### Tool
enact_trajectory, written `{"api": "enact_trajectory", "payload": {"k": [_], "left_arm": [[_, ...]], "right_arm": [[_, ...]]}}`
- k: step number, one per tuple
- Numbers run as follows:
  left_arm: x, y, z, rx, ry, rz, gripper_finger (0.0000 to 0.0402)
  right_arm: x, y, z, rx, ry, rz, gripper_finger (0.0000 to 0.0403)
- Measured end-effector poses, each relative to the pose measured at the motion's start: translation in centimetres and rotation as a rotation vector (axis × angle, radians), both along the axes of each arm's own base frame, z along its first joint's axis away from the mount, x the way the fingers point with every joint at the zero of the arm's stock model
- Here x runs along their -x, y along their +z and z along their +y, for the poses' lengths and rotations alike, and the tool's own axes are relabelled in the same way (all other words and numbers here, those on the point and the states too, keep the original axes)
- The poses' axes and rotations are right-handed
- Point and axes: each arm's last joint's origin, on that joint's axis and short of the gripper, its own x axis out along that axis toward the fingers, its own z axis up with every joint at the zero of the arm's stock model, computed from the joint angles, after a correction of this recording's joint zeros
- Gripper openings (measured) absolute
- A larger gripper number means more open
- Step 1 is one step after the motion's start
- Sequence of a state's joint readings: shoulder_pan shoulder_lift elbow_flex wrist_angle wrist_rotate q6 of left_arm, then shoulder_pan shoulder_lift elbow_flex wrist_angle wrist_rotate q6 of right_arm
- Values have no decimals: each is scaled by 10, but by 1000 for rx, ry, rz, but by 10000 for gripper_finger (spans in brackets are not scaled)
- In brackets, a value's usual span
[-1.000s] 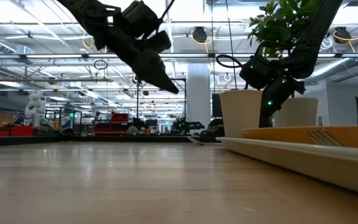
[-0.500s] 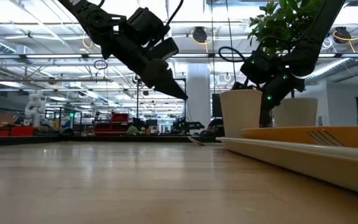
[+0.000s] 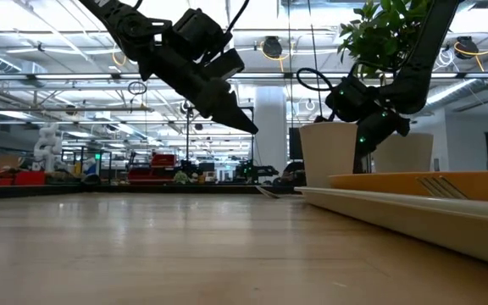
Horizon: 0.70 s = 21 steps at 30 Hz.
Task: Pick and place plate/cup/fork/spoon on tray
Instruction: Put the white orange spoon on the left side of the white orange fork
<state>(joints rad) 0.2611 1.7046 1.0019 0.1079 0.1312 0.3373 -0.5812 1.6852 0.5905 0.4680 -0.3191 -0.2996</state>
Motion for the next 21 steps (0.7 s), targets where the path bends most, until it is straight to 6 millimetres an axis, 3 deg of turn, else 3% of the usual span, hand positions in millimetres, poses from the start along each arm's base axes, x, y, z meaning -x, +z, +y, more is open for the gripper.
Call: {"api": "enact_trajectory", "payload": {"k": [8, 21], "left_arm": [[0, 1, 0, -3, -1, -9, 88], [-4, 7, 1, -29, -5, -77, 88]], "right_arm": [[0, -1, -1, 32, -9, 18, 99], [-2, -24, -4, 17, -16, 53, 84]]}}
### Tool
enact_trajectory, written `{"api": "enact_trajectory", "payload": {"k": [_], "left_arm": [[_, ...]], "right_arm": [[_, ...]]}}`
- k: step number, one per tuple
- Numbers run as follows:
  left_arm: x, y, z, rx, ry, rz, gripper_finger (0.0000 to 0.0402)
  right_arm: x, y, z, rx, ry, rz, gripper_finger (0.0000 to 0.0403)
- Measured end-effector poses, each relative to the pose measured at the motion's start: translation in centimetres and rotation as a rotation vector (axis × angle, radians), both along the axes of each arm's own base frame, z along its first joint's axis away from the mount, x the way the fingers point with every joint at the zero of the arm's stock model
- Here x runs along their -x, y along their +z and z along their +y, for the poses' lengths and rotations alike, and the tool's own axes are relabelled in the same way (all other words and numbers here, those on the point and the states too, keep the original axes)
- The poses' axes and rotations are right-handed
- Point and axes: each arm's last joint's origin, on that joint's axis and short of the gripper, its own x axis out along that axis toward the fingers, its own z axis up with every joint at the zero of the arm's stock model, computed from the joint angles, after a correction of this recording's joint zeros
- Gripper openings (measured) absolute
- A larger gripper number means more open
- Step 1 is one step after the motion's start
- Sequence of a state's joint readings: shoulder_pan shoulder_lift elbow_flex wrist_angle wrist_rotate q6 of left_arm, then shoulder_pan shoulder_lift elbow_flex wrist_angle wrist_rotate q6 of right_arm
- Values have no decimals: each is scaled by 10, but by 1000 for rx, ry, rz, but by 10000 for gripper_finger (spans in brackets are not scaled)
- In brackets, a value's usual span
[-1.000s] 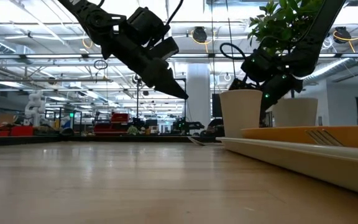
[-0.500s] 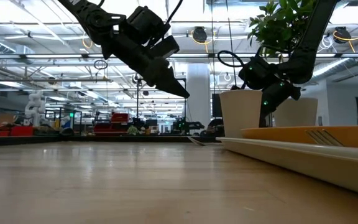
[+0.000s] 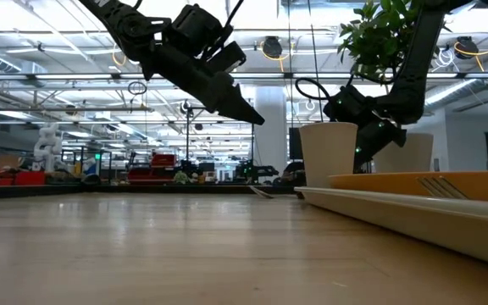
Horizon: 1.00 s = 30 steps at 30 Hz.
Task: Pick and place plate/cup/fork/spoon on tray
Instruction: Put the white orange spoon on the left side of the white orange fork
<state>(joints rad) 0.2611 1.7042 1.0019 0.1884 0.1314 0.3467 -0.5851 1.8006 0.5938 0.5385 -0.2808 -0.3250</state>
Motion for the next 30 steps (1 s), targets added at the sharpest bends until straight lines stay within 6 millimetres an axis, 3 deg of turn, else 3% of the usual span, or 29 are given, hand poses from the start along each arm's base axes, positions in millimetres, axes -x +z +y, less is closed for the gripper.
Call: {"api": "enact_trajectory", "payload": {"k": [8, 30], "left_arm": [[0, 0, 0, -15, -8, 1, 88], [0, 0, 0, -13, -7, 0, 88]], "right_arm": [[1, 0, -1, 12, -6, 8, 8], [5, 24, 2, 52, 4, -6, 1]]}}
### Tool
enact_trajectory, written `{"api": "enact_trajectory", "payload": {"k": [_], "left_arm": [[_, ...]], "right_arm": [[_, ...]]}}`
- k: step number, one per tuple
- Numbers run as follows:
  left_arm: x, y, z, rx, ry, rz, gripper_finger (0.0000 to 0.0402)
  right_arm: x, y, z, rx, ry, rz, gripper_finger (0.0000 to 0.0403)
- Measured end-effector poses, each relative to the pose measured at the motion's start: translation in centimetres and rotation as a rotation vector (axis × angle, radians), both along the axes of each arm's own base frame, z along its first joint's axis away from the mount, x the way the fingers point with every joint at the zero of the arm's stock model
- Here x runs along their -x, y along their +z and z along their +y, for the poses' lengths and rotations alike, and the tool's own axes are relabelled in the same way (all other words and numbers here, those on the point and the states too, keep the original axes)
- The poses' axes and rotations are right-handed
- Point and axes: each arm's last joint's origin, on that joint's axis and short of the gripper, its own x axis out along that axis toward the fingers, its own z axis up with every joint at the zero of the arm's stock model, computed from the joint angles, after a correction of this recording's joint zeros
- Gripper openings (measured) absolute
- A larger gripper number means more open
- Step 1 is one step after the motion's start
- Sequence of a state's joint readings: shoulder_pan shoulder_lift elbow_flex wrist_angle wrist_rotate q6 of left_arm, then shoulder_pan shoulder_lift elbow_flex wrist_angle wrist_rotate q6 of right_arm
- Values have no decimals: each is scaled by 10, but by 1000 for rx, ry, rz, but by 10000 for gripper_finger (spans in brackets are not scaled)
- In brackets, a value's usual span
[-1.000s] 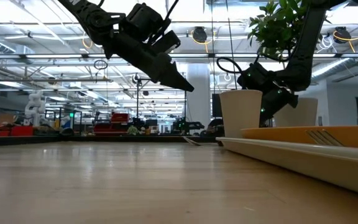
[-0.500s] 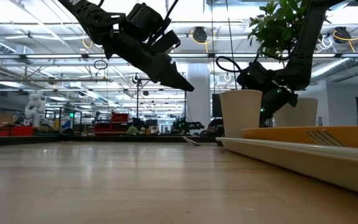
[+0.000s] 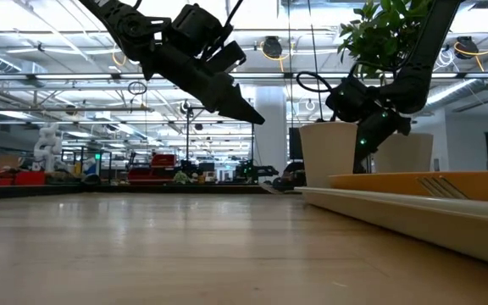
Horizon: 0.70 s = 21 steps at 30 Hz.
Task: Pick and place plate/cup/fork/spoon on tray
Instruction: Put the white orange spoon on the left side of the white orange fork
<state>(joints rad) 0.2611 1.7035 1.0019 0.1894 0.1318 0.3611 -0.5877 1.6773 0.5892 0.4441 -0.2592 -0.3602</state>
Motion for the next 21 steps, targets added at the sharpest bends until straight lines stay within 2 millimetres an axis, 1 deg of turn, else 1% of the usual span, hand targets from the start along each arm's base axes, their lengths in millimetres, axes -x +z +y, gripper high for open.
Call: {"api": "enact_trajectory", "payload": {"k": [21], "left_arm": [[1, 0, 3, 35, 19, -2, 88]], "right_arm": [[-1, 2, -1, 5, 0, -16, 2]]}}
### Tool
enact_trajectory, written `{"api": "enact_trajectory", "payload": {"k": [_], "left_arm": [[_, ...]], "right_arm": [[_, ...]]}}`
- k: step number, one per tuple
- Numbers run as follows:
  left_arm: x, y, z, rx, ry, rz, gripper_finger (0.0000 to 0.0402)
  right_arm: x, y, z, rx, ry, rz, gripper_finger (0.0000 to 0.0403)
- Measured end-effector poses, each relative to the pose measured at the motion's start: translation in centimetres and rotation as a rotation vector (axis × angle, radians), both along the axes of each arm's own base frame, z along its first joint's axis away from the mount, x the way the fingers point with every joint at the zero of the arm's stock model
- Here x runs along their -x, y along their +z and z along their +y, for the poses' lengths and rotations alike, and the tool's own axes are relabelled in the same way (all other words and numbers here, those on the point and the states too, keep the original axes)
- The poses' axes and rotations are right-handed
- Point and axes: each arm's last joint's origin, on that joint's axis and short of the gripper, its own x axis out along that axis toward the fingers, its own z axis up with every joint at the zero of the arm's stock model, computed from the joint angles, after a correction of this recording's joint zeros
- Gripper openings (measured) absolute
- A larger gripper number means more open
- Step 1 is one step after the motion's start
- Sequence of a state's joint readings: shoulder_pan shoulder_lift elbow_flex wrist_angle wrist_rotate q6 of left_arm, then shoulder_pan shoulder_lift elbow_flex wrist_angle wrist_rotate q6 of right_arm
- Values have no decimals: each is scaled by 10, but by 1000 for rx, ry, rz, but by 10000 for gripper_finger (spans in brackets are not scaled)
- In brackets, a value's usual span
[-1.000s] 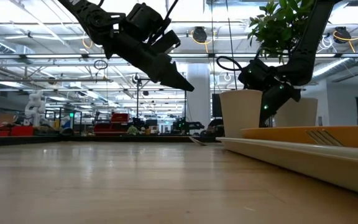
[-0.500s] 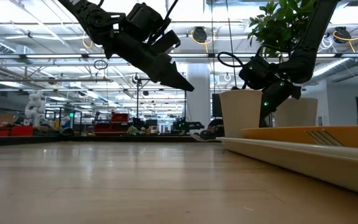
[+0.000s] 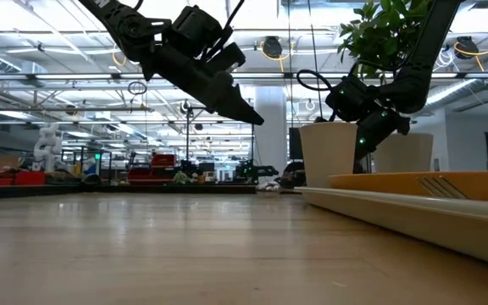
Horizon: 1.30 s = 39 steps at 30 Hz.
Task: Pick and place plate/cup/fork/spoon on tray
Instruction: Put the white orange spoon on the left side of the white orange fork
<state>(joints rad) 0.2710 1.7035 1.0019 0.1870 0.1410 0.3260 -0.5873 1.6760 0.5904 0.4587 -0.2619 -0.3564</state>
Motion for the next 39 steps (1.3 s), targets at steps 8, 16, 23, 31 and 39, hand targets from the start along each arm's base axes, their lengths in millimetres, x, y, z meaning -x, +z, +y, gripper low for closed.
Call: {"api": "enact_trajectory", "payload": {"k": [8, 16, 23, 31, 39], "left_arm": [[0, 0, 0, 9, 5, -3, 88], [0, 0, 0, 11, 6, -5, 88], [0, 1, 0, 9, 6, -9, 88], [-1, 3, 0, 3, 6, -31, 88], [-1, 3, 0, 2, 5, -33, 88]], "right_arm": [[1, -1, 1, -25, -2, 19, 7], [1, -2, 1, -38, -12, 24, 69], [2, -4, 1, -51, -16, 32, 97], [-3, -14, -2, -54, -21, 0, 100], [-4, -18, -1, -62, -3, 2, 60]]}}
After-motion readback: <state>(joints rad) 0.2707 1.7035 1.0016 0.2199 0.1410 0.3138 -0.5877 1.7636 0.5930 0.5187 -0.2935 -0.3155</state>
